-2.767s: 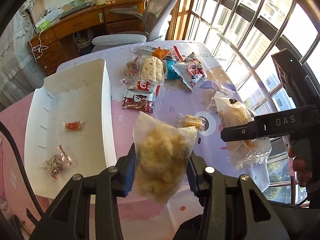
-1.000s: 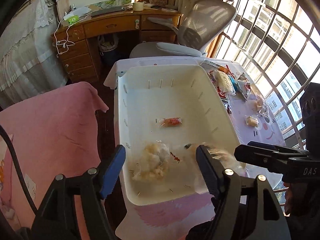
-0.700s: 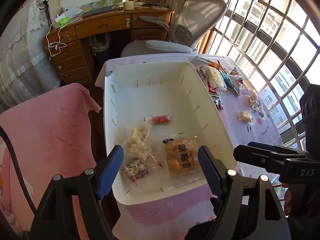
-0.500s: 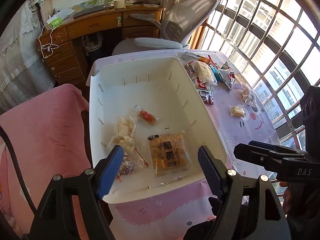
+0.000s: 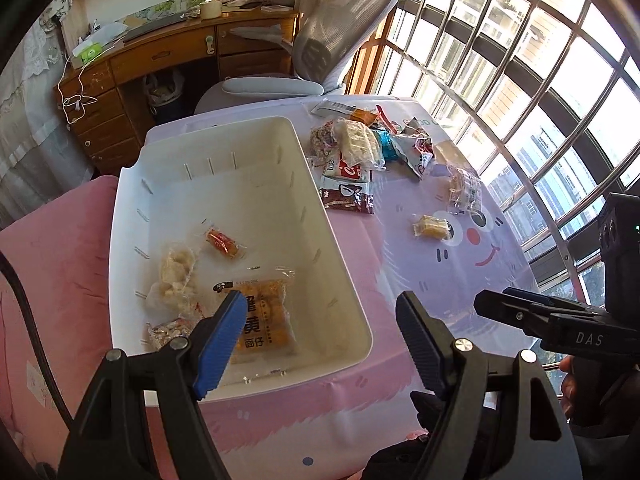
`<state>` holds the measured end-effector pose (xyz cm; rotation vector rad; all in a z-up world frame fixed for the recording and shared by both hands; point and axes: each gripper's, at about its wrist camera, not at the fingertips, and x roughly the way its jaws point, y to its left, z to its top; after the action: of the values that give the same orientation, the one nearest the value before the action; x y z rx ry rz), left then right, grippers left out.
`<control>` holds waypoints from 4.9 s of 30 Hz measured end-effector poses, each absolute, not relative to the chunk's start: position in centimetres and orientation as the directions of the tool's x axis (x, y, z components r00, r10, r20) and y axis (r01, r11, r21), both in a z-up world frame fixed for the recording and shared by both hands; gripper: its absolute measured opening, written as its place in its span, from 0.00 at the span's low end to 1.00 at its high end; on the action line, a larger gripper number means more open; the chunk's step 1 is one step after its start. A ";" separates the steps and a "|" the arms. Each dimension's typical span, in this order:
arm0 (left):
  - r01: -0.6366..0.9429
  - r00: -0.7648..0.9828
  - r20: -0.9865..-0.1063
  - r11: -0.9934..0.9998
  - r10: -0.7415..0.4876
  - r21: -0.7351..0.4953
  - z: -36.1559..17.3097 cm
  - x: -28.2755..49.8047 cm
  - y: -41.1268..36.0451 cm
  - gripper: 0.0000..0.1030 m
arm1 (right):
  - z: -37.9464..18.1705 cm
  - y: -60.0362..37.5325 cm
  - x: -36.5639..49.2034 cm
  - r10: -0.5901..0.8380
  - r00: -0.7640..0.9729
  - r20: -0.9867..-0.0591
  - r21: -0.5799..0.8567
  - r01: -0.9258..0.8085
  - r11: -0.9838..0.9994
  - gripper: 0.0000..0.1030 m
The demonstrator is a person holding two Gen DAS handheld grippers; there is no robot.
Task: Organize snacks
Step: 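Move the left gripper to the yellow bar while the right gripper reaches the clear barcode bag, then grasp the yellow bar with the left gripper while the right gripper grasps the barcode bag, then carry the yellow bar into the tray with the left gripper while the right drops the barcode bag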
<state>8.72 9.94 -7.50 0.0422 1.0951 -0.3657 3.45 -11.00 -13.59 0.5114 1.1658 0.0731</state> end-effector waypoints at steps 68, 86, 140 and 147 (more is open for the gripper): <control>-0.093 -0.041 -0.992 0.989 -0.123 -0.119 -25.5 24.3 -13.7 0.56 | -23.2 -29.9 18.0 0.116 0.497 -0.860 0.214 0.145 0.966 0.66; -0.124 -0.079 -0.989 0.986 -0.126 -0.116 -26.6 23.3 -14.4 0.20 | -23.2 -29.2 18.2 0.131 0.446 -0.886 0.177 0.063 0.982 0.47; 0.247 0.401 -0.844 0.929 -0.357 -0.276 -6.9 12.1 -0.5 0.12 | -12.1 -15.2 7.6 0.280 0.500 -0.820 0.170 -0.255 0.952 0.44; 0.265 0.435 -0.823 0.926 -0.365 -0.270 -5.3 10.5 4.8 0.12 | -10.2 -10.1 6.5 0.329 0.528 -0.783 0.169 -0.328 0.929 0.44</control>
<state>10.54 4.84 -5.33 -0.1054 1.0499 -0.3926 6.46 -10.08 -10.20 0.0010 0.9350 0.3927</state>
